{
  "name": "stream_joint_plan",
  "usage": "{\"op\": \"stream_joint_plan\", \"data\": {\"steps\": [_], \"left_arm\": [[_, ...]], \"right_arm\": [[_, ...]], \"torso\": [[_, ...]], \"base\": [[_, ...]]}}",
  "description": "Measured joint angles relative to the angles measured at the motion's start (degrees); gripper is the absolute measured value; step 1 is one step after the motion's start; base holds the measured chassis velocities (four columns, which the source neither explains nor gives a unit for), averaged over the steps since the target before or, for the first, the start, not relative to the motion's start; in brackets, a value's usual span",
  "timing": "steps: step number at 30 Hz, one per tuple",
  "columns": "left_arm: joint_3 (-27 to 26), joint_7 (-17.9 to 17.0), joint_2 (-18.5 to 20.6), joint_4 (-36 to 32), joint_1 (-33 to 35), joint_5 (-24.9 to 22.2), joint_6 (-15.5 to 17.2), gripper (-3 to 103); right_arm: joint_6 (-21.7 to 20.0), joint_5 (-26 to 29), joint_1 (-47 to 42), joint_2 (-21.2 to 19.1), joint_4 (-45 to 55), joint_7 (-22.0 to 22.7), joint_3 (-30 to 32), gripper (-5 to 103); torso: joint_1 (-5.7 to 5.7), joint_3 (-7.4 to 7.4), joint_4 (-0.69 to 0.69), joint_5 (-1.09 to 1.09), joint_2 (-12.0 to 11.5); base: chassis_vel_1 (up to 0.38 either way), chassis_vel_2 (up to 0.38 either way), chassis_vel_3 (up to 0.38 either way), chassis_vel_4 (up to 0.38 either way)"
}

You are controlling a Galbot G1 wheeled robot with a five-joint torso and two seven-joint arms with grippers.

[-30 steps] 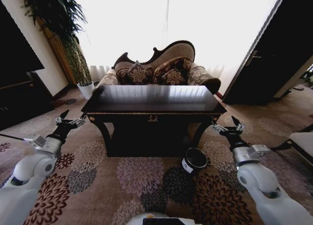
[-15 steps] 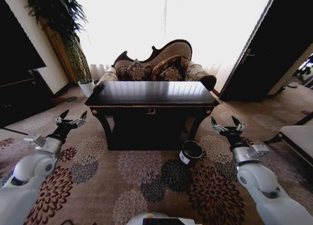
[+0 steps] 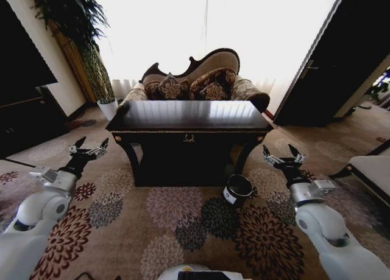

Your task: Move to the front of the table and place the trash on the table into the trash bin.

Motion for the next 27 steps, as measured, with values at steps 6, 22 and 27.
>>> {"op": "stream_joint_plan", "data": {"steps": [6, 22, 27], "left_arm": [[0.0, 0.0, 0.0, 0.0, 0.0, 0.0, 0.0, 100], [0.0, 0.0, 0.0, 0.0, 0.0, 0.0, 0.0, 100], [0.0, 0.0, 0.0, 0.0, 0.0, 0.0, 0.0, 100]], "right_arm": [[0.0, 0.0, 0.0, 0.0, 0.0, 0.0, 0.0, 100], [0.0, 0.0, 0.0, 0.0, 0.0, 0.0, 0.0, 100], [0.0, 0.0, 0.0, 0.0, 0.0, 0.0, 0.0, 100]], "torso": [[-0.01, -0.01, -0.01, 0.0, 0.01], [-0.01, 0.0, -0.01, 0.0, 0.01], [-0.01, 0.0, -0.01, 0.0, 0.01]], "base": [[0.091, -0.084, -0.101, 0.092], [0.074, -0.076, -0.067, 0.077], [0.089, -0.095, -0.095, 0.092]]}}
